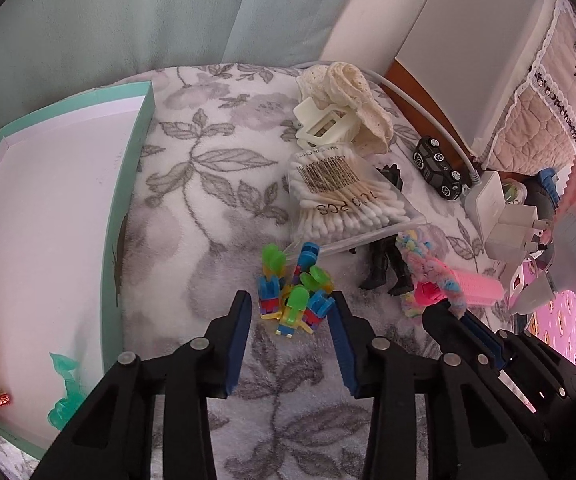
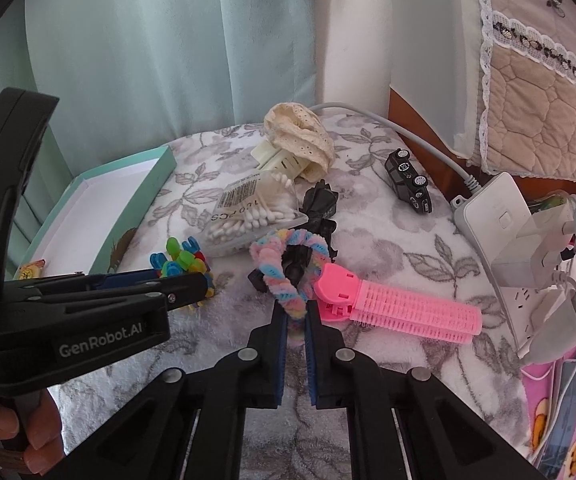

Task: Organize objects
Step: 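Grasp the toy blocks with the left tool while the right tool grasps the rainbow ring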

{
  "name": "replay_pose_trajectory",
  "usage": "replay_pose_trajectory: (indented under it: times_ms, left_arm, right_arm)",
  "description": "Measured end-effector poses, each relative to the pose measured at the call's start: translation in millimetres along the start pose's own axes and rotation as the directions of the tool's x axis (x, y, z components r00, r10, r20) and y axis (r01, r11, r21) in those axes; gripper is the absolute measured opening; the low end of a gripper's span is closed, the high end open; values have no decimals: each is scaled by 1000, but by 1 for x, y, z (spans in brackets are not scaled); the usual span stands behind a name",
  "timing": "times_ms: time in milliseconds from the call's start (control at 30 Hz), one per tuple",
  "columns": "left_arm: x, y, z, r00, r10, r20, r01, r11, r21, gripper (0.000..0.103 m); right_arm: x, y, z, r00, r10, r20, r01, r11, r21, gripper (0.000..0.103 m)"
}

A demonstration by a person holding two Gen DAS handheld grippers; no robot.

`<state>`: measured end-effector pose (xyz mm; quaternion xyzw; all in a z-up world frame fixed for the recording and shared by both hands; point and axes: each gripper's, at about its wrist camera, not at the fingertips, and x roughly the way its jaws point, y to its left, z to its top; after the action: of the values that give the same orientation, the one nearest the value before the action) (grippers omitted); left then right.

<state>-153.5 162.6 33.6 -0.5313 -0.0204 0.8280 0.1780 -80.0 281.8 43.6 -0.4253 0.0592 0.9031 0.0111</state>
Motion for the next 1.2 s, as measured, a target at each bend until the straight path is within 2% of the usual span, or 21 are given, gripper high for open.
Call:
replay_pose_trajectory:
  times_ms: [333,800,1033,1200]
  left_arm:
    - [-8,4,-4,1000,-4,27,4,1000,-4,35]
    - [-61,23,-8,990,7,138,2,998,-68,35]
    - [-79,47,-14,985,30,170,-12,994,-106,35]
    - [-95,76,-20,979,64,193,-32,986,-164,35]
  right_arm:
    - [-15,1,6,999,3,39,-3,1000,-1,9]
    - [-50,18,23,992,9,125,-5,1000,-30,9]
    - [-53,37,26,991,23,128,-14,998,-66,9]
    - [-52,60,29,990,59,126,-46,994,-104,9]
